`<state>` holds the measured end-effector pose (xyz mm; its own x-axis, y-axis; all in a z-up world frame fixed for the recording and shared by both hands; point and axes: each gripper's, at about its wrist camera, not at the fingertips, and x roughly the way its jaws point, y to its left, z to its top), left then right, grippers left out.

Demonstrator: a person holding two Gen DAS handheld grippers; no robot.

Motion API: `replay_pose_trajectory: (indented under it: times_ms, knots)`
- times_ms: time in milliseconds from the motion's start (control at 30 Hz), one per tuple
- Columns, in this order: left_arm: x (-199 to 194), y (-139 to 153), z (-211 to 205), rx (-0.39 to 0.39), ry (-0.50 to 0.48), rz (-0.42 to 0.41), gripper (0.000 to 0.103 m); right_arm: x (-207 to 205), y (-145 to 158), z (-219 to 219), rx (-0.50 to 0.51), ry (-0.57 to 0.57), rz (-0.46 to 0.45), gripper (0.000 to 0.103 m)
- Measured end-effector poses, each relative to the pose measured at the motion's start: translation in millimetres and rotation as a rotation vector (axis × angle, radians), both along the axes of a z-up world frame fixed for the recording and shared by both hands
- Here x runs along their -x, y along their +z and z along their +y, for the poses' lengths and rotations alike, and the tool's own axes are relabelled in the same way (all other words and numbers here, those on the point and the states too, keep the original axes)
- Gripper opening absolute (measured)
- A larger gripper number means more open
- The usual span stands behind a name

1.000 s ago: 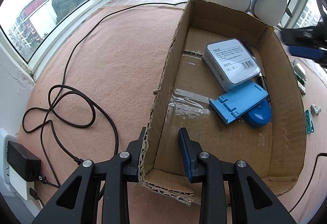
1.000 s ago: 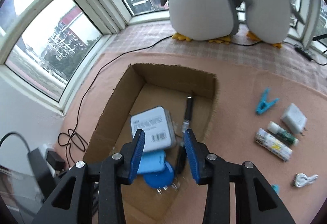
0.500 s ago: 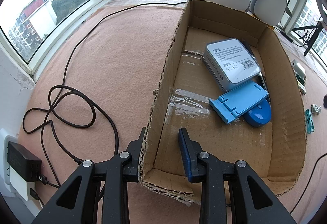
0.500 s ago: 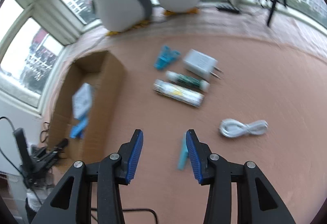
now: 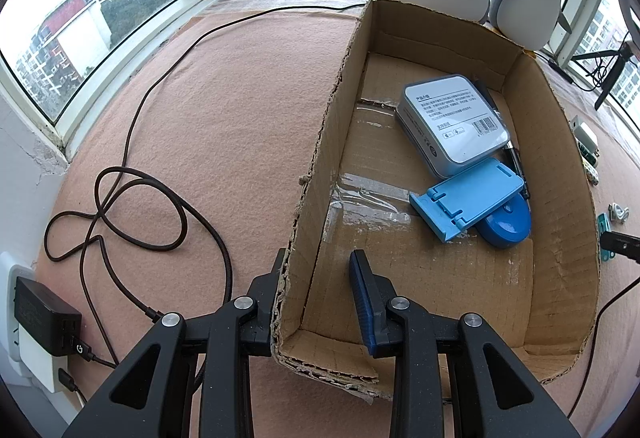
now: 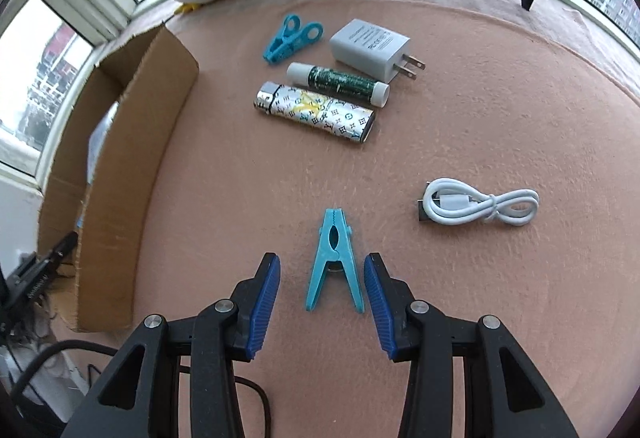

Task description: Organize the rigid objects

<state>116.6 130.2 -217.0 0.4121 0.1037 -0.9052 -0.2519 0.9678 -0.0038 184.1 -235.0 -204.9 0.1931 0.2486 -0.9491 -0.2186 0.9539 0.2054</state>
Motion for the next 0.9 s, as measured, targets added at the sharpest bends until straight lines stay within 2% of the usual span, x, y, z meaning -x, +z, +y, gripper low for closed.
replay_pose_trajectory:
  times_ms: [200,367,633,800,867,900]
  knots:
    - [0.0,0.1,0.0,0.001,0.000,-0.001,0.032,0.4,0.8,7.7,0.068,0.047,-0.020,0.039]
    - [0.0,0.1,-0.1,0.000,0.000,0.000,0.032,5.2,0.7,12.6,0.136,0.085,-0.044,0.023]
    - [0.1,0.1,-0.1,0.000,0.000,0.000,0.032,7.0,3.2,5.1,0.104,0.071,-0.050,0.021]
    - [0.5,0.0,0.0,0.000,0.001,0.000,0.032,6.9,29.2,7.5,0.017,0.050,-0.103,0.021]
    - [0.2,0.2,0.0,0.000,0.000,0.000,0.032,7.5,44.9,13.9,-0.015,0.063,-0.136,0.004]
    - [0.3,0.1,0.0,0.000,0.000,0.000,0.032,7.3,50.7,17.5,-0.027,0.068,-0.148,0.002]
